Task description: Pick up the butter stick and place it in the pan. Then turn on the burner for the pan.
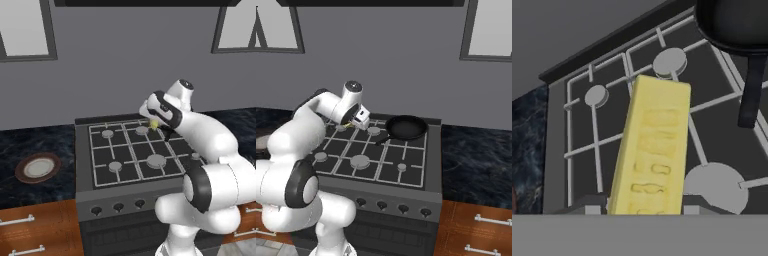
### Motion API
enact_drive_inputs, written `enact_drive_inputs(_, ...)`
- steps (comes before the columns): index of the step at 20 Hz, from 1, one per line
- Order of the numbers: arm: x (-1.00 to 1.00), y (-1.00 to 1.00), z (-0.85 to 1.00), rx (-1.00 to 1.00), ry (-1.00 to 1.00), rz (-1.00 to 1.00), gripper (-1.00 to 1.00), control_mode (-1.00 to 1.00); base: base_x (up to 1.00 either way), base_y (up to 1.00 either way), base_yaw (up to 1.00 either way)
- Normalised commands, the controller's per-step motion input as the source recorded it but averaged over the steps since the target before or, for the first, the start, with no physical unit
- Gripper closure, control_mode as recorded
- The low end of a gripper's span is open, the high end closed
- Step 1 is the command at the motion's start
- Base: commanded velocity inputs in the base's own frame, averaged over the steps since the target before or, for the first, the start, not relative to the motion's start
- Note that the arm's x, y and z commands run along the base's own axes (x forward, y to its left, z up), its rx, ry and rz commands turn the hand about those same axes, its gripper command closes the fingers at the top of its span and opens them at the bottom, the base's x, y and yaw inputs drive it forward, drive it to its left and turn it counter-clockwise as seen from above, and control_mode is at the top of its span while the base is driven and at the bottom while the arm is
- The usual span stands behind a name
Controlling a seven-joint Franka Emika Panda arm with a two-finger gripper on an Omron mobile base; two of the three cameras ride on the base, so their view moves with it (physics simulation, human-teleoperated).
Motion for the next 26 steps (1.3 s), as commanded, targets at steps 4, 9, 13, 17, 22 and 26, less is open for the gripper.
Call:
enact_drive_inputs(4,0.34,-0.78,0.0,0.07,0.03,-0.06,1.0,-1.0,0.0,0.0,0.0)
enact_drive_inputs(9,0.17,-0.68,0.0,0.09,0.04,-0.04,1.0,-1.0,0.0,0.0,0.0)
enact_drive_inputs(13,0.39,-0.43,-0.03,0.04,0.0,-0.02,1.0,-1.0,0.0,0.0,0.0)
enact_drive_inputs(17,0.55,-0.36,-0.09,0.0,0.05,0.0,1.0,-1.0,0.0,0.0,0.0)
enact_drive_inputs(22,0.66,-0.35,-0.17,0.0,0.15,0.0,1.0,-1.0,0.0,0.0,0.0)
enact_drive_inputs(26,0.64,-0.46,-0.22,0.0,0.17,0.0,1.0,-1.0,0.0,0.0,0.0)
